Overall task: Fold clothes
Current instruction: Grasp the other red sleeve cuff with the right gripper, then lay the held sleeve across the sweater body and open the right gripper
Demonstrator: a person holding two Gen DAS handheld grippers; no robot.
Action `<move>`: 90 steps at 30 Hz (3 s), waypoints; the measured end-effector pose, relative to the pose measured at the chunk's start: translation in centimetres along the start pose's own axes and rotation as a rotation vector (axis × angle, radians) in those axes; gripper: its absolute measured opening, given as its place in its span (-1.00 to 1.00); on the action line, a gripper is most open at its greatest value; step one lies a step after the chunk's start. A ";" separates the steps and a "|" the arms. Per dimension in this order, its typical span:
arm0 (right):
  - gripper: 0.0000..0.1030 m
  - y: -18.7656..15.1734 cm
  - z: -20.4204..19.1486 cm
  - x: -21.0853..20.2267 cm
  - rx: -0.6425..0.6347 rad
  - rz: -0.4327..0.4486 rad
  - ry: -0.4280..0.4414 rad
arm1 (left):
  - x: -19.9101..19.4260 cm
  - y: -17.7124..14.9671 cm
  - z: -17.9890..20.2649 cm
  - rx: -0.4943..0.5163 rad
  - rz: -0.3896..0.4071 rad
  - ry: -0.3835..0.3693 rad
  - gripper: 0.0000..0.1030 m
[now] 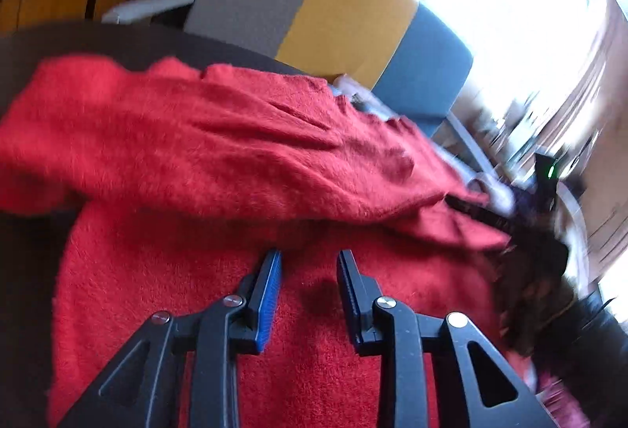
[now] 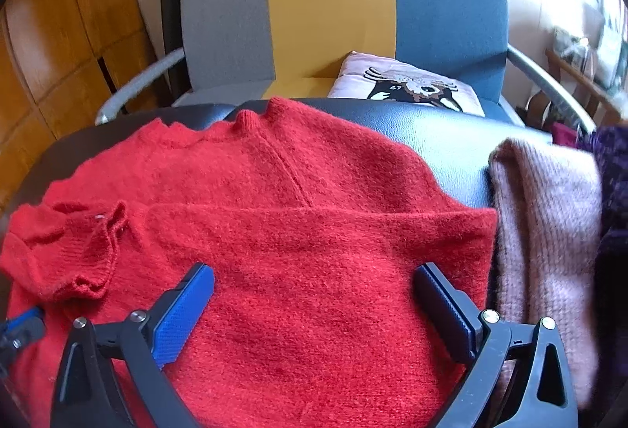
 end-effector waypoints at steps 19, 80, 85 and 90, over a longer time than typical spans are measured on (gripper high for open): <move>0.28 -2.0 -10.5 -2.4 0.276 -0.069 0.567 | -1.0 0.0 -2.7 -0.156 0.046 -0.226 -0.49; -0.32 -5.3 6.5 -10.7 0.259 0.137 0.047 | -7.8 2.9 -1.8 -0.153 0.133 -0.200 -0.15; -0.26 -2.8 2.3 -8.3 0.125 0.110 0.031 | -6.7 5.3 0.3 -0.065 0.113 -0.157 -0.15; -0.26 -1.6 -0.2 -5.0 0.101 0.067 0.020 | -2.1 7.9 0.1 -0.010 0.066 -0.022 -0.15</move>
Point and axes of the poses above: each gripper's, at about its wrist camera, not at the fingertips, and x roughly the way its jaws point, z to its right, y to its top, the point moved 7 cm from there along x, roughly the way its jaws point, and after that the axes turned 5 degrees about -z, right-handed, at the moved point
